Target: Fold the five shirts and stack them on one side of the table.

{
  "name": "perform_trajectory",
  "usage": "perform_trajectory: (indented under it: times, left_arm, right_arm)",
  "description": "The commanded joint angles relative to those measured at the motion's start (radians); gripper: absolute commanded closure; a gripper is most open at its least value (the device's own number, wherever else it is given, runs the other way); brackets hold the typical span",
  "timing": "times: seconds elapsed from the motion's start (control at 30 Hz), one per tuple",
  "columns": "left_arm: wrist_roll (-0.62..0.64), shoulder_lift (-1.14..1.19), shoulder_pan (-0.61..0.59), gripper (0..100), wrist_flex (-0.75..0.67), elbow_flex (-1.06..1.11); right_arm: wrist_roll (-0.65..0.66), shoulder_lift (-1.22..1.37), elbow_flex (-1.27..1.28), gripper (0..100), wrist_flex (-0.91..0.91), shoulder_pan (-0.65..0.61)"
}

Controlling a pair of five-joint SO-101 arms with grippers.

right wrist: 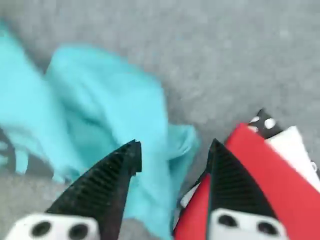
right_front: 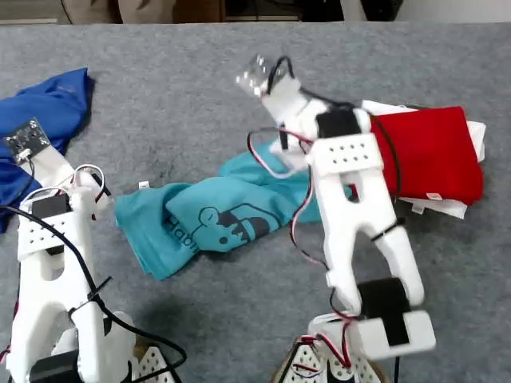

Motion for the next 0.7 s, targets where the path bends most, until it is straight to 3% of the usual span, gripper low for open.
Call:
perform_trajectory:
  times: [0.0,0.27,0.57,0.67]
  left_arm:
    - [0.003,0.01,0.009,98,-0.015,-0.057]
    - [0.003,0.022,0.009,98,-0.035,-0.051]
    - [0.003,0.022,0.009,98,-0.035,-0.049]
    - [0.003,0.022,0.009,98,-0.035,-0.049]
  right_arm:
    - [-0.084,0.102,-0.208,77.8,0.02,0.013]
    - [-0.133,0.573,-0.716,77.8,0.164,-0.048]
    - [-0.069,1.115,-1.371,77.8,0.582,-0.071]
    - [-0.032,1.167,-1.419,77.9,0.58,-0.061]
